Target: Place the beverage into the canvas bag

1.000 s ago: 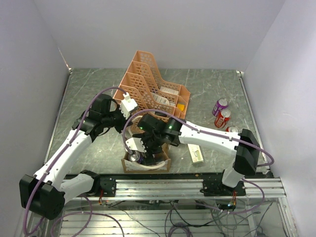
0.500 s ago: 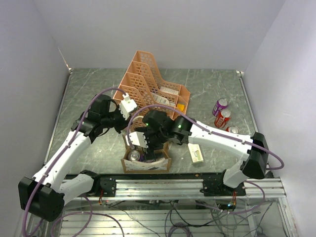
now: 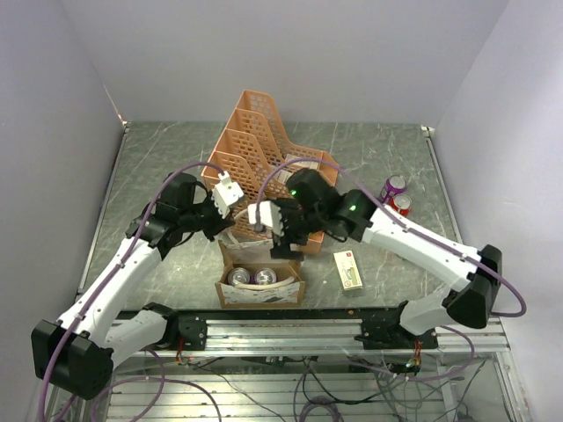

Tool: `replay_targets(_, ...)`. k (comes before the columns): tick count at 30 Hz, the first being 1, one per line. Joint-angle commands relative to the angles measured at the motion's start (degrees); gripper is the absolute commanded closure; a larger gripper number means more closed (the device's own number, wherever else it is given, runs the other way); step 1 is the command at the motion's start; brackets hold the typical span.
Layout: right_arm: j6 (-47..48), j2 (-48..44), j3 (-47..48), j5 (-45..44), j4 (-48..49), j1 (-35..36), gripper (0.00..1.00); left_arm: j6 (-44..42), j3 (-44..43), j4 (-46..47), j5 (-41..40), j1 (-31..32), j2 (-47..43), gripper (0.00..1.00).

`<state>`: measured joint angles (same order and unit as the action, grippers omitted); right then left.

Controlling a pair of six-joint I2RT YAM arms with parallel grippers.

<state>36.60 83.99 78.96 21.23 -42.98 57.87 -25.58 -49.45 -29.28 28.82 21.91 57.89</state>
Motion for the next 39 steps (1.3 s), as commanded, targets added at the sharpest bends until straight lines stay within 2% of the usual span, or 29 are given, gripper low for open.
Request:
replay_targets(1, -1.24, -5.20, 0.09, 5.47, 0.69, -6.71, 0.16, -1.41, 1.90, 1.97, 1.54, 0.39, -1.76, 0.93)
replay_targets(5, -2.84, -10.01, -1.21, 7.47, 2.20, -15.71, 0.15, -0.89, 1.83, 2.05, 2.16, 0.41, -1.84, 0.93)
replay_targets(9, -6.42, -15.66, -5.26, 3.79, 6.45, -25.68, 0.13, -0.27, 1.28, 1.83, 2.86, 0.41, -1.89, 0.93)
replay_targets(13, -9.39, -19.61, -8.49, 4.07, 9.37, -35.95, 0.11, -0.41, 1.54, 2.12, 3.34, 0.41, -1.84, 0.93)
replay_targets(18, -14.48, -18.09, -9.58, -0.28, 10.96, -46.25, 0.11, -0.15, 1.29, 1.39, 3.69, 0.50, -2.20, 0.93)
replay_targets(23, -15.16, -14.25, -9.76, -2.95, 9.68, -54.96, 0.09, -0.26, 2.18, 1.71, 3.70, 0.58, -3.36, 0.93)
replay_targets(29, -11.84, -10.38, -9.55, -3.44, 5.53, -63.28, 0.05, -0.07, 1.98, 1.58, 3.82, 0.59, -3.58, 0.93)
replay_targets(39, -6.29, -4.40, -12.62, -2.10, 4.09, -69.93, 0.00, -0.12, 1.92, 1.59, 3.10, 0.68, -3.53, 0.93)
